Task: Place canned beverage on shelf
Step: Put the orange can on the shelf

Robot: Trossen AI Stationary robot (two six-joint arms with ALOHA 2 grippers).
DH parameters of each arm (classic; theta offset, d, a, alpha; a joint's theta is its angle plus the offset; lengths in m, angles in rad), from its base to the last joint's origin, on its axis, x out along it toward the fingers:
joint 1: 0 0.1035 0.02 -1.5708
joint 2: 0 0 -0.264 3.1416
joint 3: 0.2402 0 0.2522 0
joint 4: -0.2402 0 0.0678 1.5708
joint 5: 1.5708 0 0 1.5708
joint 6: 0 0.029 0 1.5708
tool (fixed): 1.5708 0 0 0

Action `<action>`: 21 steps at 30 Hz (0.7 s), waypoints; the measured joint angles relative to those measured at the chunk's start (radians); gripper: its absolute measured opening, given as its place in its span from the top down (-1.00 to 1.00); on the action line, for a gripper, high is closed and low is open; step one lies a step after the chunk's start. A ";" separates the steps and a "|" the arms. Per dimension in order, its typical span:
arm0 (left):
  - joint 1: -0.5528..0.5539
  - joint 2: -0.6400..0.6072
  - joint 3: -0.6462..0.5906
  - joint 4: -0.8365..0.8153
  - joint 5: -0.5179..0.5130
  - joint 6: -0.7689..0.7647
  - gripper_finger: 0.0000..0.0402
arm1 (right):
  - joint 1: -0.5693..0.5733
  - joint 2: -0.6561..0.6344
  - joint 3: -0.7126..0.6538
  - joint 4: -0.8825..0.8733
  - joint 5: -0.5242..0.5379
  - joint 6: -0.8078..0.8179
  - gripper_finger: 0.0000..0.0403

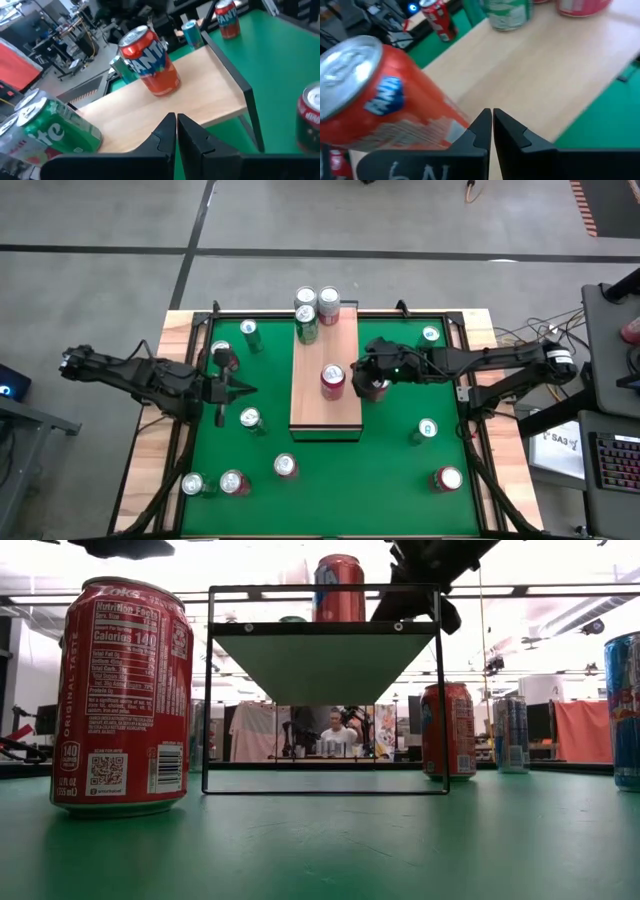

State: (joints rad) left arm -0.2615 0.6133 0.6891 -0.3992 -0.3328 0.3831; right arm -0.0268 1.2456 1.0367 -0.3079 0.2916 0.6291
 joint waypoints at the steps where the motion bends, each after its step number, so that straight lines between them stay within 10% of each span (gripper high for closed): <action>1: 0.000 -0.007 0.000 -0.001 0.000 -0.019 1.00 | 0.007 0.004 0.000 0.013 0.001 0.000 0.95; 21: 0.000 -0.025 -0.004 0.008 0.001 -0.063 1.00 | 0.103 0.153 0.004 0.174 0.024 -0.007 0.95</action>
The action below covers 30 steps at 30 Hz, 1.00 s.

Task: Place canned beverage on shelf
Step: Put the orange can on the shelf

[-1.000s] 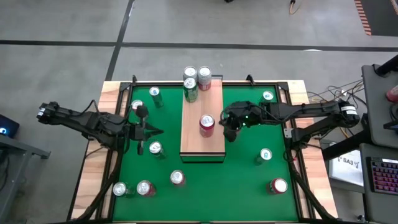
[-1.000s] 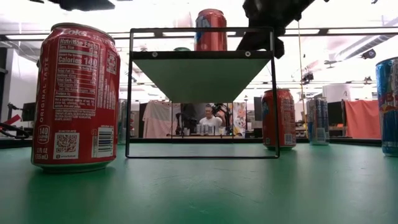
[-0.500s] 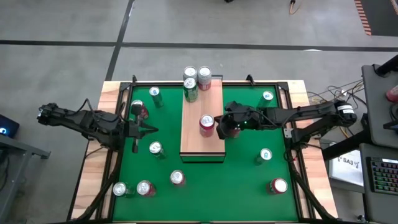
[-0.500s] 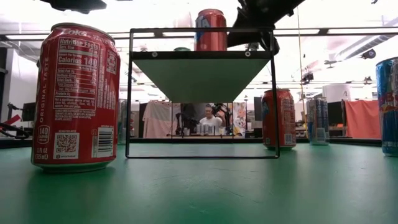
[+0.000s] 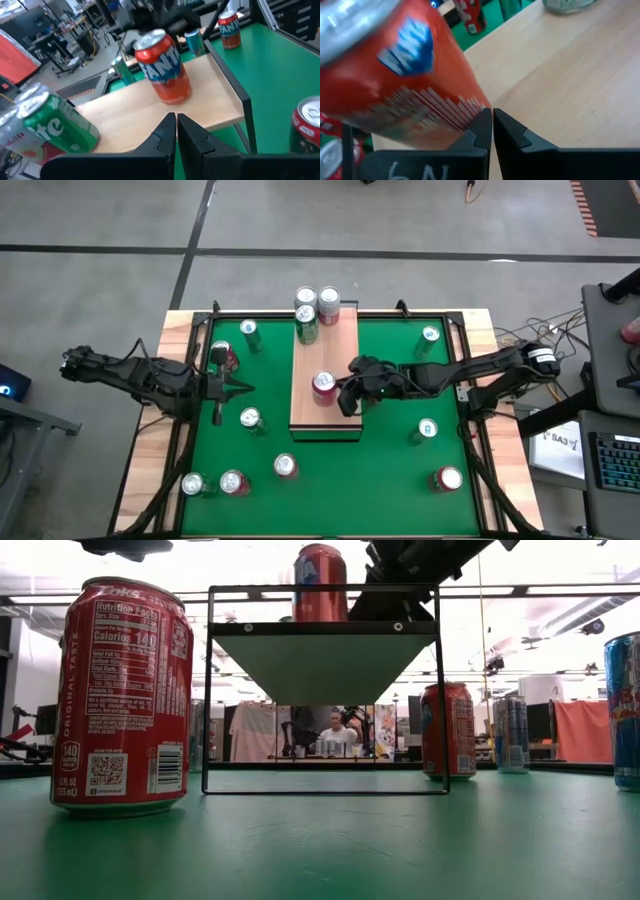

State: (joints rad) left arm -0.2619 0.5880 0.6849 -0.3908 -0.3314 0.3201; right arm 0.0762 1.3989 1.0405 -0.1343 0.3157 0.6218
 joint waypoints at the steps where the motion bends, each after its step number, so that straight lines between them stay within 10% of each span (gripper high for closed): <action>1: 0.000 0.001 0.000 0.006 0.000 0.002 1.00 | 0.004 0.006 0.000 0.001 -0.001 -0.005 0.95; 30: 0.000 0.044 0.000 0.061 0.000 0.037 1.00 | 0.058 0.011 0.003 0.051 0.096 -0.060 0.95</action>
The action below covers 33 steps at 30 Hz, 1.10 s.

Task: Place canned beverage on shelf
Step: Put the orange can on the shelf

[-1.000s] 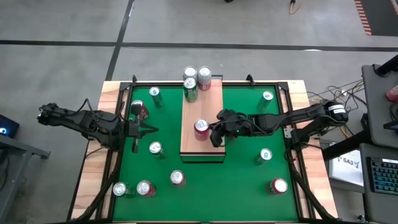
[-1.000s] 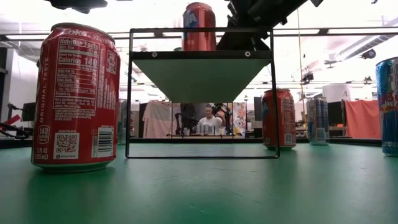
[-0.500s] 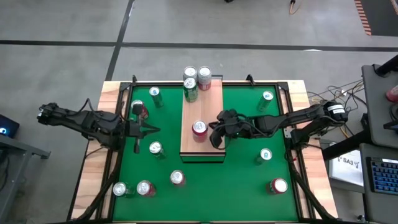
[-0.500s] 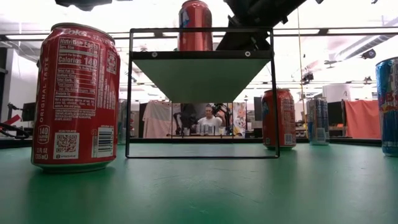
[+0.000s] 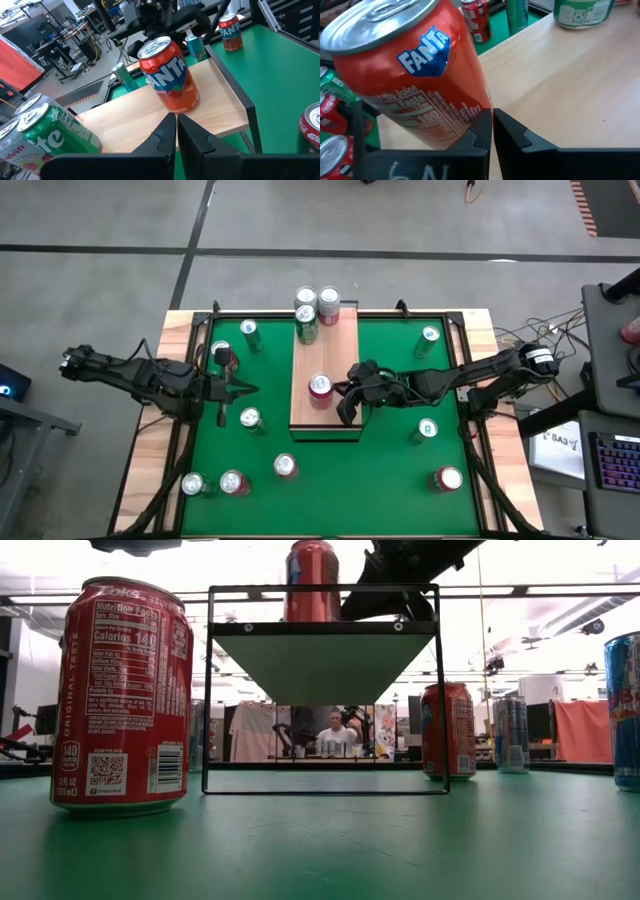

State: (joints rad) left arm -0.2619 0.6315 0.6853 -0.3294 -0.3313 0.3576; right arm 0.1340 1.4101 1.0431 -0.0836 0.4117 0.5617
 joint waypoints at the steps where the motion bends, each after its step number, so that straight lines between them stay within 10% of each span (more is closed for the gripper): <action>1: 0.000 0.000 0.000 0.000 0.000 0.000 1.00 | 0.004 0.000 0.000 0.000 0.000 0.000 0.95; 33: 0.000 0.006 0.001 0.041 0.000 0.019 1.00 | 0.038 0.032 0.001 0.140 -0.207 -0.154 0.95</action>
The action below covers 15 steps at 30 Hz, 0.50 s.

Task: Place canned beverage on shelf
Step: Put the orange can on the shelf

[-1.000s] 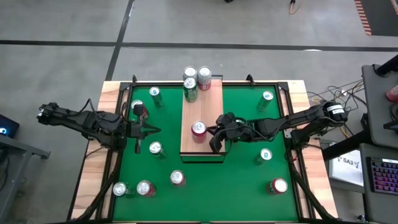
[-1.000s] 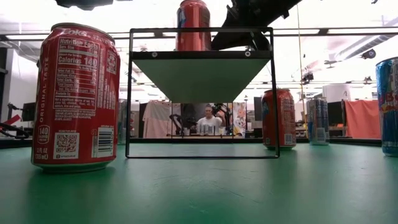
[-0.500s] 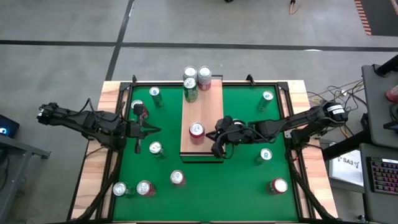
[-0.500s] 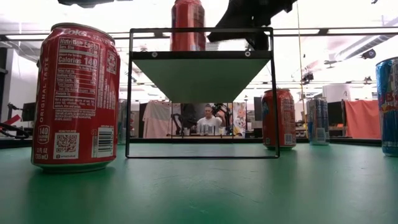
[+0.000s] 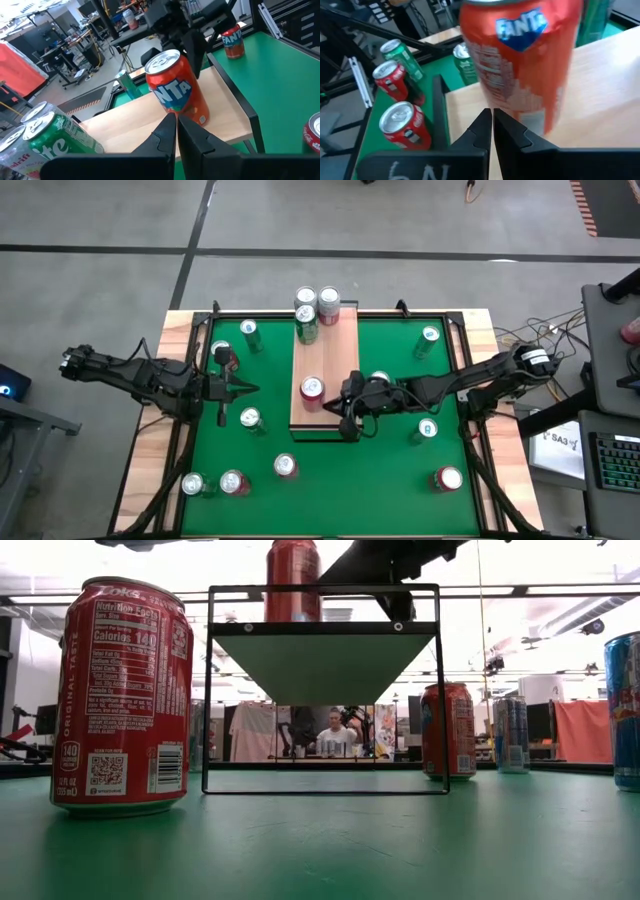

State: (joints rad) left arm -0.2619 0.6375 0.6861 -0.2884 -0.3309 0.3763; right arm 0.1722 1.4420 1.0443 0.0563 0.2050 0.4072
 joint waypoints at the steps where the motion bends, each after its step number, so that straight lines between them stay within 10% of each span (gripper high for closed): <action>1: 0.000 0.001 0.000 -0.001 0.000 0.000 1.00 | 0.000 -0.004 0.000 -0.002 0.001 0.000 0.95; 15: 0.000 0.026 0.000 -0.002 0.000 0.016 1.00 | -0.028 -0.112 -0.002 -0.151 0.215 0.013 0.95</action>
State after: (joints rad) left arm -0.2619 0.6634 0.6857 -0.2903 -0.3305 0.3921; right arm 0.1440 1.3304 1.0428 -0.0943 0.4197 0.4206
